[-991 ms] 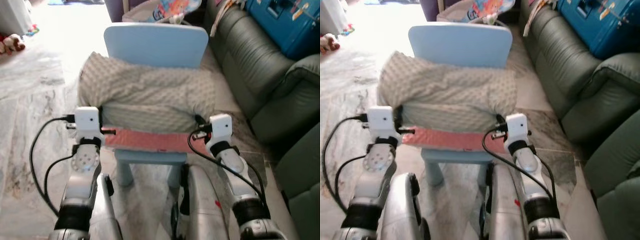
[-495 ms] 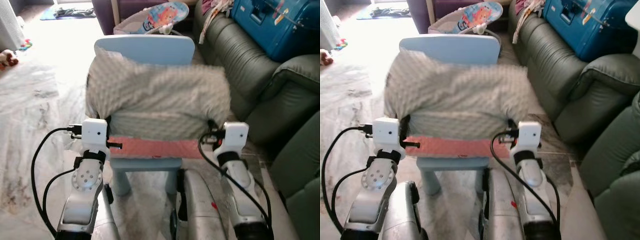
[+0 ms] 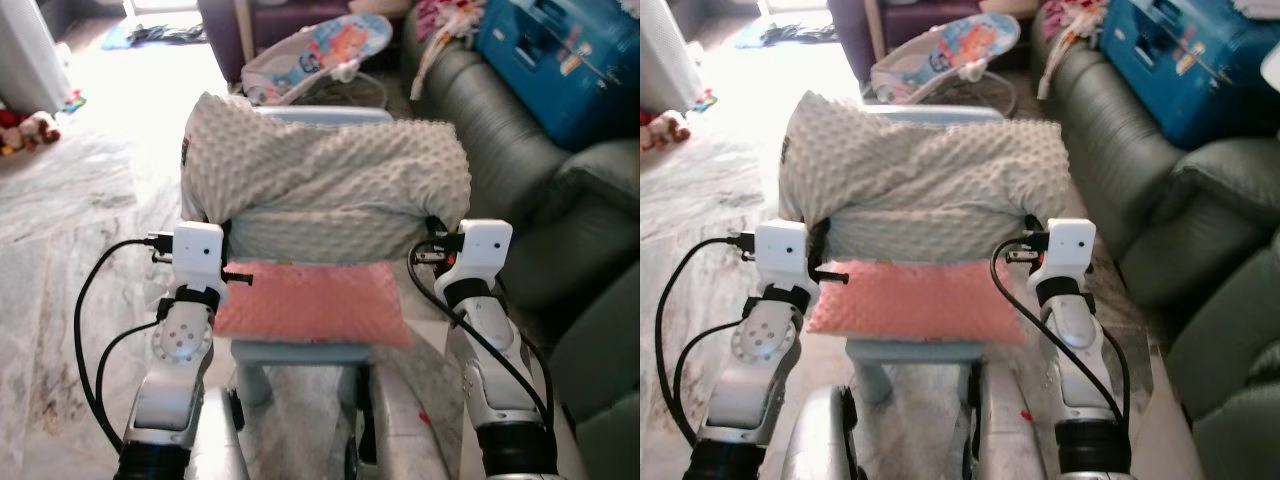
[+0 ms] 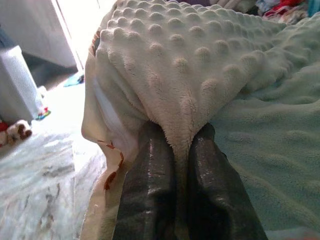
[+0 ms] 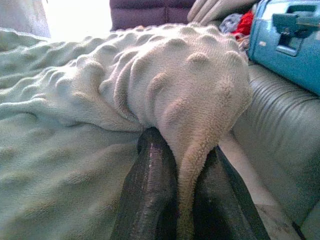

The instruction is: Move the pillow to the sofa

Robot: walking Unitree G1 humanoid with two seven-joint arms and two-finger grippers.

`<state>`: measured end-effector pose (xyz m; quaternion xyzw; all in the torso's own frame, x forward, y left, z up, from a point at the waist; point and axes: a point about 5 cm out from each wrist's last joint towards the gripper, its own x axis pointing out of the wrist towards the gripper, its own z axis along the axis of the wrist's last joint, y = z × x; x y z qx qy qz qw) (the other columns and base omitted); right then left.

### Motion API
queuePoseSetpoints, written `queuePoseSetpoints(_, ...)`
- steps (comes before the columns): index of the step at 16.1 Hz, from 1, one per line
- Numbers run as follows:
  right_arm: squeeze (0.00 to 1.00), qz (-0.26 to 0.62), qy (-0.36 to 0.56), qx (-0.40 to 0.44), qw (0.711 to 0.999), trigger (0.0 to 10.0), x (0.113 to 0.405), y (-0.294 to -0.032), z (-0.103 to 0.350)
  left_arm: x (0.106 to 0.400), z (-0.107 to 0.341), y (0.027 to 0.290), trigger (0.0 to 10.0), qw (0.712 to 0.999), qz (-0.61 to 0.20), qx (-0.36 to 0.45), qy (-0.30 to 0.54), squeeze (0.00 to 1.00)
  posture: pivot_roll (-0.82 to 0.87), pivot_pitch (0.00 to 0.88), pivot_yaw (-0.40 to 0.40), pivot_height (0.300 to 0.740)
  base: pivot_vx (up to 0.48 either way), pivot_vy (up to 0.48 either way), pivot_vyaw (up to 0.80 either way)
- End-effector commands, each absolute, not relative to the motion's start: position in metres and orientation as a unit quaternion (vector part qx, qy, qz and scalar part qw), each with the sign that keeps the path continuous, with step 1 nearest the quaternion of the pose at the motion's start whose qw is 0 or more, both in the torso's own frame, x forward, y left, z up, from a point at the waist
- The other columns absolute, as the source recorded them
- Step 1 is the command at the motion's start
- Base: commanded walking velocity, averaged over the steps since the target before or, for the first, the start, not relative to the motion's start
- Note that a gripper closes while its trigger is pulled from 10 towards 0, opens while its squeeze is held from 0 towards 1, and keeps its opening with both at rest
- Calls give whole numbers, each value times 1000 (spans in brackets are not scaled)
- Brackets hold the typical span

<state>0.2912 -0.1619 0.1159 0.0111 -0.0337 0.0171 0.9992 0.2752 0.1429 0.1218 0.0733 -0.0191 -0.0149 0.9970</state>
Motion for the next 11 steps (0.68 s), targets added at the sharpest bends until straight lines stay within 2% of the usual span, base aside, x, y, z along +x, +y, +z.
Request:
queuePoseSetpoints(1, 0, 25, -53, 13, 998, 10000, 295, -159, 128, 278, 121, 141, 5569, 997, -12, 79, -10, 0, -17, 0, -37, 664, 0, 0, 0)
queuePoseSetpoints(2, 0, 34, -52, 12, 998, 10000, 298, -156, 129, 280, 121, 141, 8431, 997, -10, 81, -6, 0, -14, 0, -40, 679, 0, 0, 0)
queuePoseSetpoints(3, 0, 36, -52, 12, 998, 10000, 300, -156, 129, 281, 121, 141, 10000, 997, -8, 80, -5, 0, -10, 0, -43, 694, 0, 0, 0)
queuePoseSetpoints(7, 0, 34, -56, 12, 998, 10000, 306, -160, 136, 284, 124, 138, 10000, 997, -3, 80, 0, 0, -16, 0, -44, 740, 0, 0, 0)
queuePoseSetpoints(8, 0, 32, -59, 11, 998, 10000, 306, -161, 137, 285, 121, 134, 10000, 998, -21, 57, 11, 0, -21, 0, -42, 740, 0, 0, 0)
queuePoseSetpoints(11, 0, 27, -59, 11, 998, 10000, 303, -165, 136, 286, 127, 128, 10000, 998, -27, 63, 4, 0, -21, 0, -37, 740, 0, 0, 0)
